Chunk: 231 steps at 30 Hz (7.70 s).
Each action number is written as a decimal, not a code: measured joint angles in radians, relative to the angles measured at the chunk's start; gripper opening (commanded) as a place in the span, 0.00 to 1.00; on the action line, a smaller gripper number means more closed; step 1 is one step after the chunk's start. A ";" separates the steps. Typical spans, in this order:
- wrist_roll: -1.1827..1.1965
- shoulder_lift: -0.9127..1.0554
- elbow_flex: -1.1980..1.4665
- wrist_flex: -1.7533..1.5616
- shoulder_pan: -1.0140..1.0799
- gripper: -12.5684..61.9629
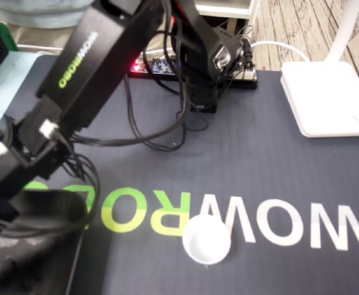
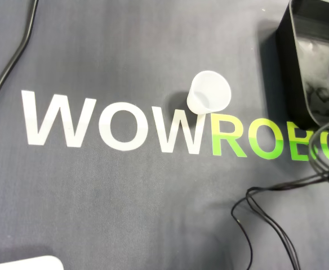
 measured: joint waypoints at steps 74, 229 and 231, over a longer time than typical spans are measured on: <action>-2.801 0.635 0.833 -0.054 -0.749 0.19; -1.374 1.313 1.528 0.356 -0.683 0.62; -1.374 1.313 1.529 0.356 -0.683 0.62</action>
